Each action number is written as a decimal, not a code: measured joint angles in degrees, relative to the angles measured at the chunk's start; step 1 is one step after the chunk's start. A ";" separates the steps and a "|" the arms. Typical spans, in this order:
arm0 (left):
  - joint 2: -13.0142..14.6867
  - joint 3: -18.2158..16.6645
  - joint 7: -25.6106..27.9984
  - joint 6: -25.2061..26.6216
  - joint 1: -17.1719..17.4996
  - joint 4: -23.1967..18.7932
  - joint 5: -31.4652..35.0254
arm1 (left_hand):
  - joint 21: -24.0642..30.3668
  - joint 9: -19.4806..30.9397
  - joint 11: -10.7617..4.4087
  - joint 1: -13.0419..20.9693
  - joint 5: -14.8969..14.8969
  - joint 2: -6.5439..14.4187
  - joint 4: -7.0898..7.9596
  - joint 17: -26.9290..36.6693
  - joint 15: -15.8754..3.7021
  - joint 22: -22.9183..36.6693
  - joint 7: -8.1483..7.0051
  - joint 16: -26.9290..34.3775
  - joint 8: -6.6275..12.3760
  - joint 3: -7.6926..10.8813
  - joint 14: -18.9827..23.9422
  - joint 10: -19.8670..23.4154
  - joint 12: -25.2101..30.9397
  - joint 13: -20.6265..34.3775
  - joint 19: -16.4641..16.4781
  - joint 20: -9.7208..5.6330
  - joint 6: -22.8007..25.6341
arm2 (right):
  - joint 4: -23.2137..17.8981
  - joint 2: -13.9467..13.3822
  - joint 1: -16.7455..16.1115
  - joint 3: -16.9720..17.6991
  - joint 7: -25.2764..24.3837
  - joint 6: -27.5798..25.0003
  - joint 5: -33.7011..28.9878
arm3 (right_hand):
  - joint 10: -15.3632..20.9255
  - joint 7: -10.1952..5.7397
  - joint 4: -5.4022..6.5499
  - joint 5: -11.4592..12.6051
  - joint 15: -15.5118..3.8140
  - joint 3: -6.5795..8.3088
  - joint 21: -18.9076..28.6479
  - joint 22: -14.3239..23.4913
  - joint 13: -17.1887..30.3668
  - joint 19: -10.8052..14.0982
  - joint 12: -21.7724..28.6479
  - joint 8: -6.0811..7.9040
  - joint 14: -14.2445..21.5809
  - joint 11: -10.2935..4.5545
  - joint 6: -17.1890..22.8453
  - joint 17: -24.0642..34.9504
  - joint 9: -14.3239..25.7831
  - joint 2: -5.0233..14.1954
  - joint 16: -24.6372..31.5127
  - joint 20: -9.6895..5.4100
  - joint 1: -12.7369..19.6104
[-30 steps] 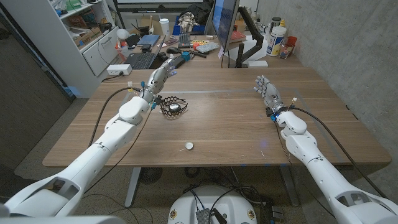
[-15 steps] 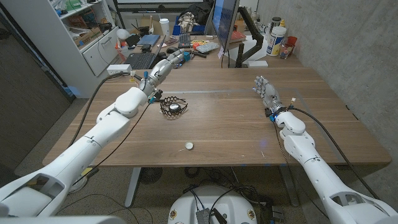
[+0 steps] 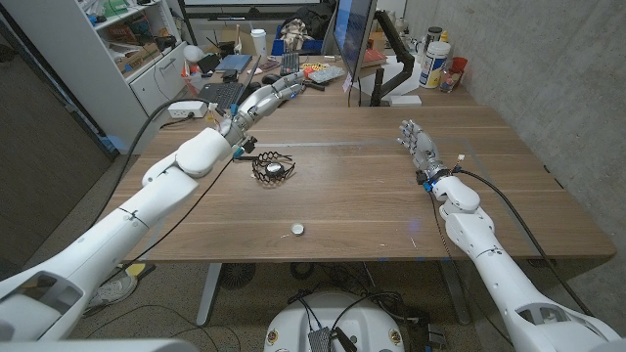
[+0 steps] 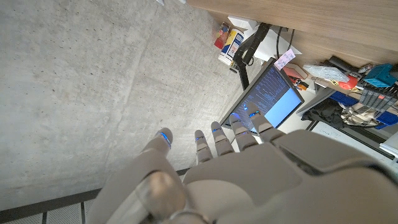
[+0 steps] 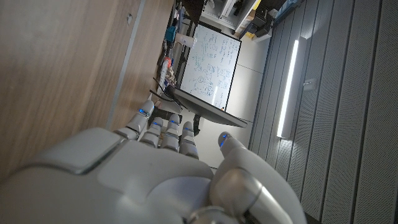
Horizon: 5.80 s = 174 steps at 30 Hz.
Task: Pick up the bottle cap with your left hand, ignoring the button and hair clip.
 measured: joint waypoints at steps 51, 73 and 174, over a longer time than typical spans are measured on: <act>8.77 2.20 -18.19 5.36 -4.73 -21.94 14.32 | -1.10 0.27 0.40 0.84 -0.71 0.00 -0.08 1.04 0.05 0.25 -0.21 -0.49 -0.45 -0.54 -2.32 -3.22 -0.71 -0.01 -1.71 0.34 -1.90 | -0.29 1.25 -1.22 2.34 1.38 1.16 -0.48 | 0.00 -0.21 0.00 0.00 0.01 0.00 -0.80 -0.01 -0.01 0.00 0.00 0.00 0.00 0.00 0.42 -0.01 -0.01 0.00 0.00 0.00 0.00; 17.73 -4.66 -22.55 10.84 -0.03 -33.13 15.47 | -1.10 0.53 -0.74 6.40 -0.92 -1.79 -5.01 0.62 -0.02 0.11 -0.21 -0.11 0.07 0.73 0.34 -2.88 -0.48 0.27 -0.68 1.96 -1.89 | -2.88 1.49 -2.40 1.69 -0.28 0.96 -1.10 | 0.00 -0.03 -0.24 0.00 0.01 -0.25 -1.01 -0.01 -0.01 0.13 0.00 0.00 0.00 0.00 0.59 -0.01 -0.01 -0.24 0.00 0.10 -0.24; 13.17 8.30 -55.38 25.05 -9.89 -42.20 40.33 | 4.55 1.33 -0.20 29.26 -1.77 -11.17 -11.04 1.85 -0.24 -0.53 0.10 2.10 2.66 0.78 13.01 3.36 0.84 1.60 26.56 0.13 6.22 | 0.18 1.61 -2.10 1.11 0.05 2.39 -0.38 | 0.31 0.10 -0.63 0.00 -0.20 -0.96 -2.33 -0.02 -0.01 0.52 0.00 0.00 0.21 0.31 0.72 -0.01 -0.01 -0.53 0.00 0.10 -0.86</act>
